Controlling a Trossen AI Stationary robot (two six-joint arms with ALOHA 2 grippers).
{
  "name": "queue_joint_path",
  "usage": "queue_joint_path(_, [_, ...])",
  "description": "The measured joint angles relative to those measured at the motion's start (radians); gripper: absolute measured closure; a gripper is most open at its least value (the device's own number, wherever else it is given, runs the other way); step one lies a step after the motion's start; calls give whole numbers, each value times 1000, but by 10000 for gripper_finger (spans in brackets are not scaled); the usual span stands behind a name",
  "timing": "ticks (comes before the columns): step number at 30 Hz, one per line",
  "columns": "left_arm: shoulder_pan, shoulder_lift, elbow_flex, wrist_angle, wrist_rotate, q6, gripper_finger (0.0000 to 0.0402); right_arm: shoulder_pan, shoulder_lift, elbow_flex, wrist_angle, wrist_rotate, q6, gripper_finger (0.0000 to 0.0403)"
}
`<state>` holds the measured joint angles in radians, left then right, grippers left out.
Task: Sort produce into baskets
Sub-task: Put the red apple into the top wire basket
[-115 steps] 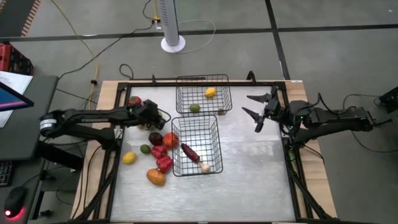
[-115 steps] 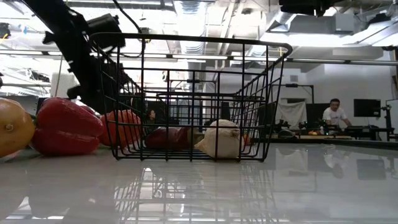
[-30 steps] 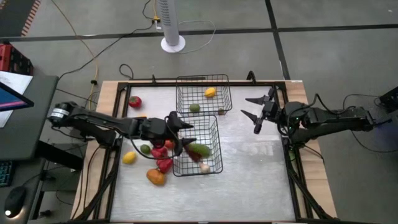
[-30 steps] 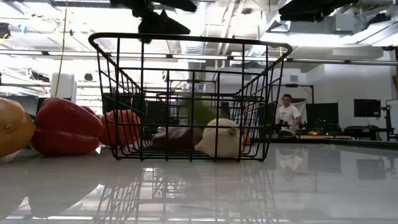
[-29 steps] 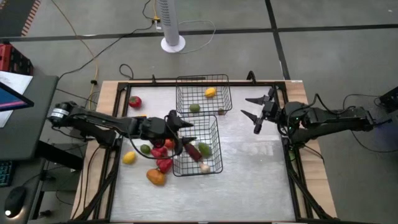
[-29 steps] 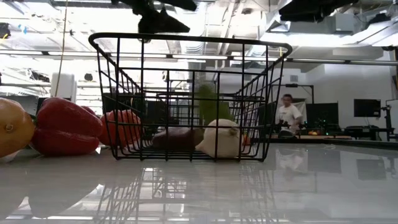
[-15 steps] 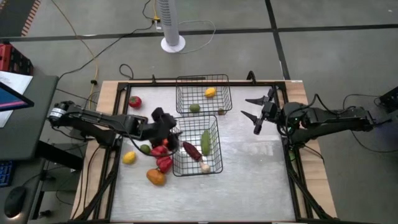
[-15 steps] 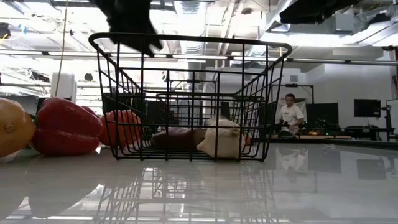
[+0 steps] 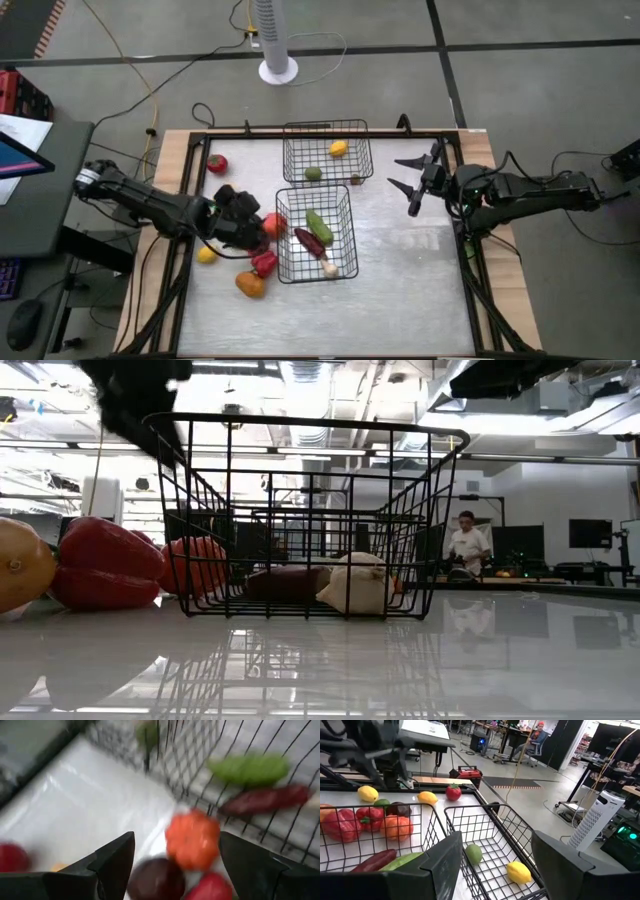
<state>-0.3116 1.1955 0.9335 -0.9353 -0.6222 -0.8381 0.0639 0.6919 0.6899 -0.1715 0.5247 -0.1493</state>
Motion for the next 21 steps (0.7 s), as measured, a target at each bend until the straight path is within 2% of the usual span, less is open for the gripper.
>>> queue_joint_path(4, [-2, 1, -106, 5, 71, -105, 127, 0, 0, 0, 0, 0, 3, 138])
queue_joint_path(12, [29, 1, -258, 48, 75, -282, 127, 0, 0, 0, 7, 0, 10, 138])
queue_joint_path(21, [33, -5, -283, 131, 21, -282, 127, 0, 0, 0, 1, 0, 10, 138])
